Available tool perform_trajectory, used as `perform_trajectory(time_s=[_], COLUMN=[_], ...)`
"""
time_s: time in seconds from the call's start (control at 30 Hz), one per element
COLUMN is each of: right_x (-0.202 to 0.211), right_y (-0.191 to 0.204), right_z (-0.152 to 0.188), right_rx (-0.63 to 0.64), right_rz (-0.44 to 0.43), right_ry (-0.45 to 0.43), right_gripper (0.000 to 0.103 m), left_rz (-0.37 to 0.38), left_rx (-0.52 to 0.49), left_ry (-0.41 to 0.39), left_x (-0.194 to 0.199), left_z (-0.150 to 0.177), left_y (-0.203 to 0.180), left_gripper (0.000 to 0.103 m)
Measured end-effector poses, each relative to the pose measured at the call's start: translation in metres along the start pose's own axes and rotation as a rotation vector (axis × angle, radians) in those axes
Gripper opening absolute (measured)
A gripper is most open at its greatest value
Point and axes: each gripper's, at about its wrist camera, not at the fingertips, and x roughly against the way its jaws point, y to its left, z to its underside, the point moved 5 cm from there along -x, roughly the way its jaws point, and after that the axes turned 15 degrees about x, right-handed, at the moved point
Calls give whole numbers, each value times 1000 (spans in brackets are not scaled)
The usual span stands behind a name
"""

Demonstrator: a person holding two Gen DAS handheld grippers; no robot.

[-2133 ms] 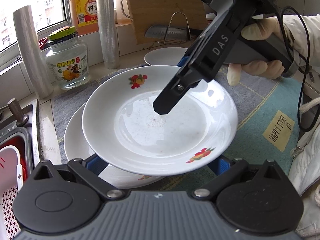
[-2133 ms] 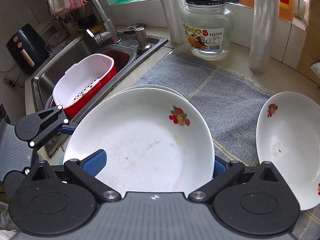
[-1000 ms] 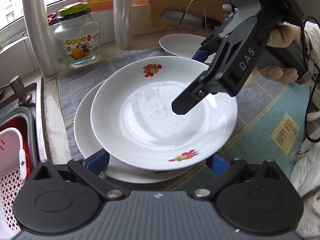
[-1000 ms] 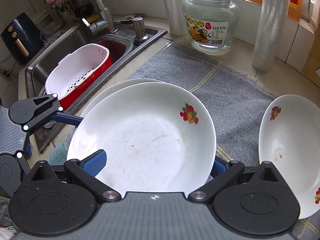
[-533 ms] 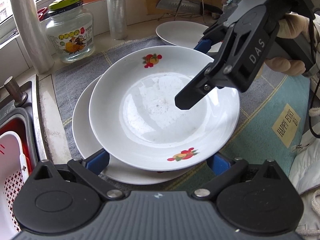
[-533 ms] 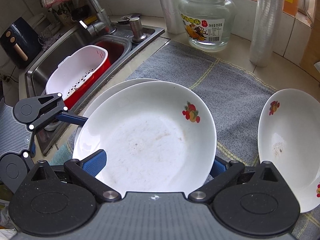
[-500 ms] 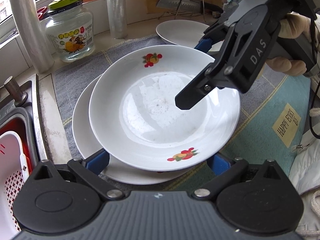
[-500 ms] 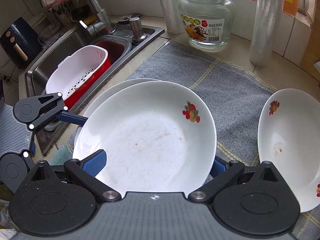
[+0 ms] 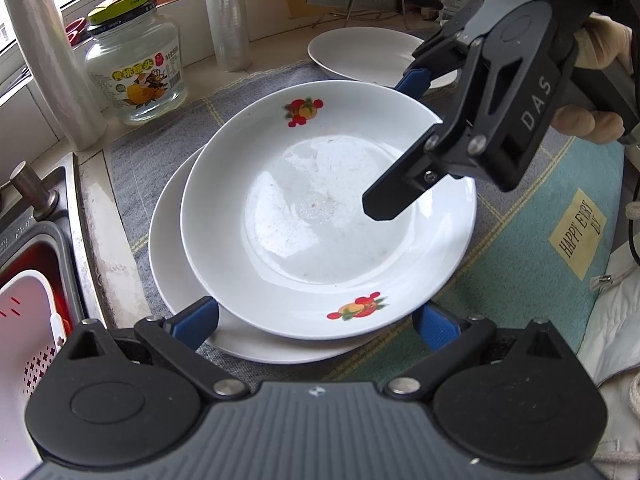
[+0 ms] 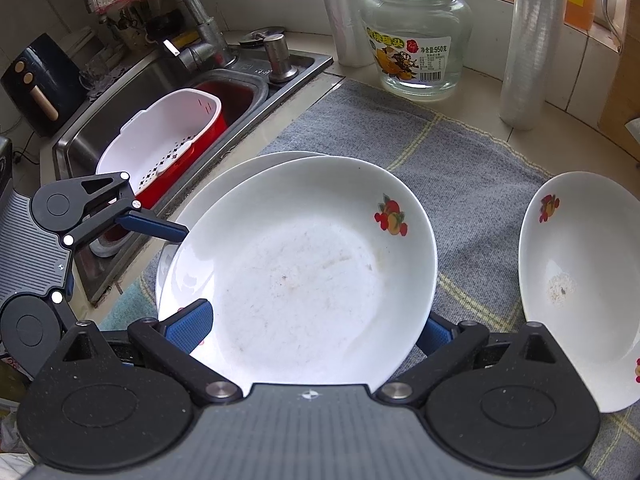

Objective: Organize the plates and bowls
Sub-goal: 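Lower the held plate onto the stained plate with the right gripper, then open the right gripper to release the plate onto the stack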

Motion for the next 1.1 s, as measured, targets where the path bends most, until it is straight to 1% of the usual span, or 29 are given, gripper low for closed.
perform_trajectory(time_s=[0.47,0.63,0.73,0.77,0.87,1.0,1.1], right_x=[-3,-4,-4,-4,-3,-1,3], right_y=[4,6,8,8,8,11,13], right_z=[0,1,1,1,2,6,11], right_rx=[12,28,33,33,45,88,108], right_rz=[4,8,9,9,27,92,134], right_ry=[14,22,19,18,16,6,-14], right_gripper=[103,103,103,103,103,103,103], left_rz=[-7,-19,-43,-52,-43,-83,-88], left_rx=[23,48,69,80,129,158,174], left_ry=[-25,-41,-53,-63,-93,-163,-230], left_x=[7,11,14,16,22,30,38], left_z=[2,4,7,8,10,12,8], left_y=[-1,-1,1,2,4,1,-6], left_gripper=[102,102,102,102,102,102,102])
